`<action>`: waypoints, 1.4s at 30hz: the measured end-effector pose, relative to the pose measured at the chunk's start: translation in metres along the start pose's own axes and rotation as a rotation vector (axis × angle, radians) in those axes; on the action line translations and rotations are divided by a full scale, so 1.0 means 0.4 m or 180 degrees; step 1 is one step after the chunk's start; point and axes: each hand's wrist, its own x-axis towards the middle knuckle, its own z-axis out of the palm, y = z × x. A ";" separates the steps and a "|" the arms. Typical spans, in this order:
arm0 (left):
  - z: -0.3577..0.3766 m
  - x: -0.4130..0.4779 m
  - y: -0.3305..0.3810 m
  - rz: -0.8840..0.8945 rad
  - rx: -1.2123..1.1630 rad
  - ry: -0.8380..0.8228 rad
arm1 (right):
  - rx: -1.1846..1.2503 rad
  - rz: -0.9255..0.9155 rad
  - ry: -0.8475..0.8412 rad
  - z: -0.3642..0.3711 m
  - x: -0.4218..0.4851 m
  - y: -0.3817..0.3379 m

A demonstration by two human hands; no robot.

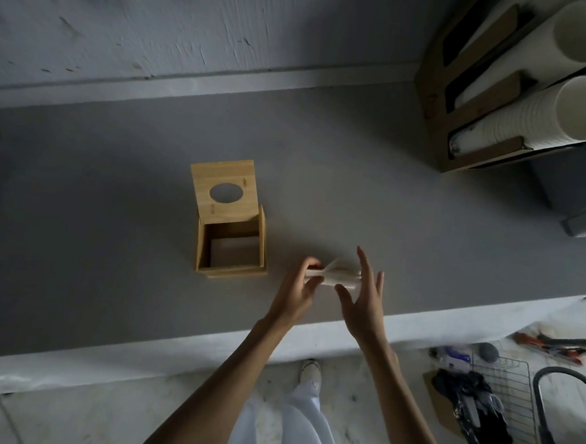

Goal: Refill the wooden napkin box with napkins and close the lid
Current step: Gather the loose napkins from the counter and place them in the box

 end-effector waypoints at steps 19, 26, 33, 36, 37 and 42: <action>0.007 0.010 -0.016 0.0136 0.0081 -0.0138 | -0.1496 -0.0400 0.0120 0.014 -0.049 -0.008; 0.021 0.019 -0.001 -0.0183 -0.0306 -0.0210 | 0.0117 -0.0066 0.0272 0.023 -0.010 0.019; 0.028 0.024 0.006 -0.0114 -0.0422 -0.0039 | 0.0767 0.0107 0.0256 0.038 -0.004 0.020; 0.030 0.030 0.012 -0.0165 -0.0522 0.0081 | 0.0785 0.0069 0.0369 0.040 0.003 0.025; 0.030 0.030 0.015 -0.0159 -0.0499 0.0071 | 0.0806 0.0087 0.0363 0.040 0.006 0.024; 0.030 0.027 0.023 -0.0082 -0.0264 0.0059 | 0.0642 0.0042 0.0543 0.035 0.009 0.011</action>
